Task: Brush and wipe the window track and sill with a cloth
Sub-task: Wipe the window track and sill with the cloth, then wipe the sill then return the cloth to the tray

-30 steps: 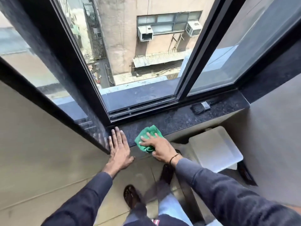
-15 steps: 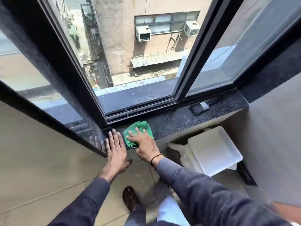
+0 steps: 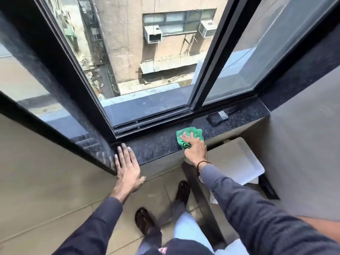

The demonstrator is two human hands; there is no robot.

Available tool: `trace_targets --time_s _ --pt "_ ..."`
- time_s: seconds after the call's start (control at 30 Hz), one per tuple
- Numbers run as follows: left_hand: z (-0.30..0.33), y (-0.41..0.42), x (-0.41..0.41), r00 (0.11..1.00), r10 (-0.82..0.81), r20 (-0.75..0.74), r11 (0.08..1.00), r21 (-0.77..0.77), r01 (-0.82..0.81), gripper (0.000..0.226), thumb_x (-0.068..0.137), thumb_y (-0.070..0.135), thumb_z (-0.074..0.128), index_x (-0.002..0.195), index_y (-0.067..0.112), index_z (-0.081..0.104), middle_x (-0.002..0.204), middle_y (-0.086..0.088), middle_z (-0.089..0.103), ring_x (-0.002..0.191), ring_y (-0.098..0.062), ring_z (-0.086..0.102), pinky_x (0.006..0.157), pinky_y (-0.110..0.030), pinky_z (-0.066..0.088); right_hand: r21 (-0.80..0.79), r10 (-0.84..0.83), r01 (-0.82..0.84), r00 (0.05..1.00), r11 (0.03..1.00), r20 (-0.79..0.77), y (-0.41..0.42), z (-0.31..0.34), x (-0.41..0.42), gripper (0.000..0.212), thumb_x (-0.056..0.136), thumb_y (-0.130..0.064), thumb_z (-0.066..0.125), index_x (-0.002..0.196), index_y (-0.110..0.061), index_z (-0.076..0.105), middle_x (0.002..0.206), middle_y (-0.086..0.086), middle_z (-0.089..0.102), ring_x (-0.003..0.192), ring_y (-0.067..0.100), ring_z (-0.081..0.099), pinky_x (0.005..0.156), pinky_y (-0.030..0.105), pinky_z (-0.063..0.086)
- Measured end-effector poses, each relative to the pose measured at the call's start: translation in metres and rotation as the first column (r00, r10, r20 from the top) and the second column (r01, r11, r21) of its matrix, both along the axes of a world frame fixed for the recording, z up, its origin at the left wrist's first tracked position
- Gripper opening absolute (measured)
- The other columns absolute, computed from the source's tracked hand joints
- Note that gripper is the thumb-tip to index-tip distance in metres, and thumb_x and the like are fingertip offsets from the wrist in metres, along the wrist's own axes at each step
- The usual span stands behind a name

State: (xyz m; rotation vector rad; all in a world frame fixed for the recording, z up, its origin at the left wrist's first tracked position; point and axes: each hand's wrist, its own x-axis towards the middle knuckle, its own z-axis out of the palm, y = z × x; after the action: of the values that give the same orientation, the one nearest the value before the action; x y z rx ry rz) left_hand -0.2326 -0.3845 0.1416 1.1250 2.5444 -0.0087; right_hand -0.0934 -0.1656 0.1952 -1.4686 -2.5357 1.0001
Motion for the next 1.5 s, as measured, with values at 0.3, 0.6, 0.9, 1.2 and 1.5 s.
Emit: trace_targets --time_s 0.3,0.6,0.9,1.2,1.5 --pt "0.027 0.006 -0.007 0.938 0.18 0.295 0.947 0.207 -0.247 0.086 0.09 0.027 0.061 0.155 -0.003 0.013 0.166 -0.026 -0.003 0.155 -0.042 -0.006 0.126 -0.056 0.001 -0.78 -0.279 0.004 0.935 0.626 -0.218 -0.057 0.036 -0.039 0.05 0.087 0.02 0.043 0.132 0.007 0.06 0.136 0.026 0.061 0.109 0.031 0.07 0.091 0.032 0.06" --pt "0.077 0.129 0.055 0.546 -0.107 0.831 0.729 0.439 -0.525 0.036 0.087 -0.006 0.062 0.12 0.009 0.059 0.111 -0.01 0.071 0.096 -0.02 0.065 0.078 -0.019 0.056 -0.936 -0.679 0.025 0.695 0.352 -0.237 0.016 0.051 0.05 0.054 0.085 0.018 0.048 0.138 0.008 0.053 0.143 0.037 0.048 0.123 0.048 0.051 0.117 0.063 0.033" --pt "0.016 0.3 0.195 0.679 -0.333 0.655 0.893 0.45 0.003 0.027 0.079 0.02 0.074 0.103 0.017 0.06 0.093 0.002 0.073 0.084 -0.018 0.067 0.075 -0.024 0.052 -0.651 -0.861 0.62 0.497 0.437 -0.105 0.134 -0.024 0.227 0.038 0.069 -0.006 0.087 0.106 -0.008 0.077 0.1 0.009 0.079 0.093 0.024 0.074 0.084 0.033 0.062" --pt "-0.13 0.441 0.289 0.721 -0.141 0.679 0.982 0.188 0.015 0.032 0.076 0.016 0.071 0.107 0.018 0.067 0.099 -0.007 0.077 0.093 -0.026 0.071 0.076 -0.028 0.054 -0.637 -0.967 0.768 0.208 0.069 0.145 0.229 -0.207 0.304 0.01 0.076 -0.002 0.075 0.084 -0.008 0.075 0.107 0.019 0.076 0.103 0.039 0.073 0.092 0.055 0.059" --pt "-0.091 0.439 0.263 0.84 -0.368 0.398 0.833 0.543 0.108 0.038 0.088 0.01 0.06 0.126 0.008 0.058 0.129 -0.012 0.06 0.118 -0.026 0.06 0.102 -0.035 0.05 -0.202 -0.77 0.745 0.596 0.636 -0.227 0.263 -0.148 0.27 0.021 0.081 -0.005 0.065 0.098 -0.012 0.076 0.087 0.002 0.077 0.083 0.02 0.075 0.076 0.023 0.056"
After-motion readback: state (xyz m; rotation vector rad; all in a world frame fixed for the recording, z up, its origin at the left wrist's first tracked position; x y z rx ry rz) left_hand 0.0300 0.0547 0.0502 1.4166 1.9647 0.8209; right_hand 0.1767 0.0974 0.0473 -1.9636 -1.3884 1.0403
